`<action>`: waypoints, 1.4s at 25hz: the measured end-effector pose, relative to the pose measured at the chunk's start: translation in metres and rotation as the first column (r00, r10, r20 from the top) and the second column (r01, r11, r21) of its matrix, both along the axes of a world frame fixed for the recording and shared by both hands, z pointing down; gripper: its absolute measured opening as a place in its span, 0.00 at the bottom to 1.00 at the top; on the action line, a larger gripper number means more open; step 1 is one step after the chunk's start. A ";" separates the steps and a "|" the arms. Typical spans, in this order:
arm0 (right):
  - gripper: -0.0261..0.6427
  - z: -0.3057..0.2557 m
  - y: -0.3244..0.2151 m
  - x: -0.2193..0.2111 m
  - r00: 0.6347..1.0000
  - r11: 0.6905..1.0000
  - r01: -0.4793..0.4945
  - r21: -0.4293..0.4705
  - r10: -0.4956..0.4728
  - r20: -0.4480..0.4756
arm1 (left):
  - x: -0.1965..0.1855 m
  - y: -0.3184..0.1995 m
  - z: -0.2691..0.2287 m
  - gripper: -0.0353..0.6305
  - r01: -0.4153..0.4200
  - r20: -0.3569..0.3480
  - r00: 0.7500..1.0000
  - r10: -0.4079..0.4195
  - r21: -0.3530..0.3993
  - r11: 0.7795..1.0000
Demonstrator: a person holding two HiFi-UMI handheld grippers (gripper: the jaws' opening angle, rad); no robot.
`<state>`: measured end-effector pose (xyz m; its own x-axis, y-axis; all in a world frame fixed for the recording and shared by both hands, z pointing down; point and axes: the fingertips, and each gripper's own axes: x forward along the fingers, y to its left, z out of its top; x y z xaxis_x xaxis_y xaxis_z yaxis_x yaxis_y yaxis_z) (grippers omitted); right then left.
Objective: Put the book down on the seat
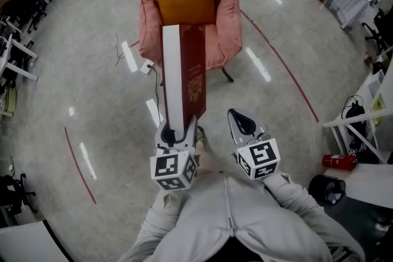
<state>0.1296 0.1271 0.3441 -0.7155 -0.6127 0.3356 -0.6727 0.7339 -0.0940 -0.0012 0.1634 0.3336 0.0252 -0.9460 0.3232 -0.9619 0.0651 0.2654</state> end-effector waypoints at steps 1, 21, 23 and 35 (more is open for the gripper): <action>0.04 0.000 -0.007 -0.005 1.000 1.000 0.000 -0.002 0.000 -0.001 | -0.005 -0.007 0.000 0.42 -0.002 0.001 1.000 0.002 -0.002 1.000; 0.04 -0.002 -0.138 -0.116 1.000 1.000 -0.016 -0.009 0.016 -0.005 | -0.099 -0.137 0.010 0.42 -0.075 -0.013 0.997 0.074 -0.033 0.997; 0.04 -0.001 -0.148 -0.125 1.000 1.000 -0.023 -0.011 0.023 -0.006 | -0.108 -0.149 0.012 0.42 -0.083 -0.009 0.997 0.082 -0.034 0.996; 0.04 0.014 -0.182 -0.154 0.998 0.997 -0.060 -0.045 0.059 -0.023 | -0.139 -0.188 0.026 0.42 -0.105 -0.027 0.994 0.104 -0.059 0.993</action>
<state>-0.0247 -0.0550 0.3581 -0.6705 -0.6377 0.3792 -0.7172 0.6879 -0.1114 -0.1405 -0.0243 0.3601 0.1311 -0.9166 0.3777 -0.9578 -0.0187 0.2869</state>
